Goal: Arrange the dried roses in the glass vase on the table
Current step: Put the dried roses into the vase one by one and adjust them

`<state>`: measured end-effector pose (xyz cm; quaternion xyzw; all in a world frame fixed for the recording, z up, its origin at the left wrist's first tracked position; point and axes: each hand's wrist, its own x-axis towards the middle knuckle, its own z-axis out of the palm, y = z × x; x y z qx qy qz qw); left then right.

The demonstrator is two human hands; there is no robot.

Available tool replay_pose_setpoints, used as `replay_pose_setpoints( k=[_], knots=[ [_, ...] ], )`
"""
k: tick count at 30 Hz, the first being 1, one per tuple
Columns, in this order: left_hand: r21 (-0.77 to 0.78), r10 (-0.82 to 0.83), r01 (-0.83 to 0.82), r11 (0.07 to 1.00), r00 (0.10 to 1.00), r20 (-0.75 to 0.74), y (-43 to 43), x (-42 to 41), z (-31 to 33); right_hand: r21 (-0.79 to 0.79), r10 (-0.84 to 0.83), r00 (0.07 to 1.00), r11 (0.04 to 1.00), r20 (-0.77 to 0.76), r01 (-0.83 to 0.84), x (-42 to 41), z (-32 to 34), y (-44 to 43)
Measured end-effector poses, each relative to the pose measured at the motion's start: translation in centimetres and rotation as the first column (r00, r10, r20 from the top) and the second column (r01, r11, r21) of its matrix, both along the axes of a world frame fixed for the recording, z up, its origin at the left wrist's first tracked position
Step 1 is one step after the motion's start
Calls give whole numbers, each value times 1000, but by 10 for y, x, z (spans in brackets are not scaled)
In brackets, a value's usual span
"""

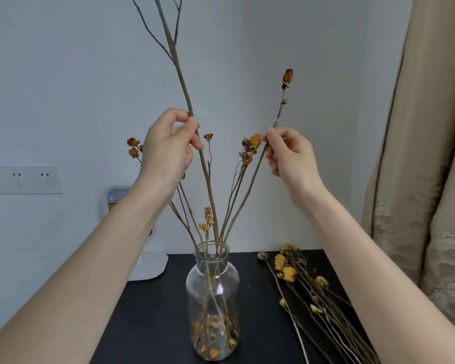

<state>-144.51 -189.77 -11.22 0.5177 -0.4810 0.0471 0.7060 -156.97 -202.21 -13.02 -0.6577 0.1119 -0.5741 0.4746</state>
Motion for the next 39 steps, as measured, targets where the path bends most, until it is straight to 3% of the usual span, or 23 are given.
replay_pose_setpoints(
  k=[8,21,31,39],
  knots=[
    [70,46,-48,996,999,20,-10,11,-17,-32,2,1000,999,-4,-2,13,-3,-1],
    [286,127,-191,939,966,226,-12,13,-83,-49,20,999,999,-45,-22,27,-17,-10],
    [490,138,-320,811,918,372,-3,22,-137,-188,-38,962,982,-272,-14,36,-36,-5],
    [438,171,-298,848,937,305,2,24,-168,-255,-25,880,961,-473,-110,32,-66,-3]
  ],
)
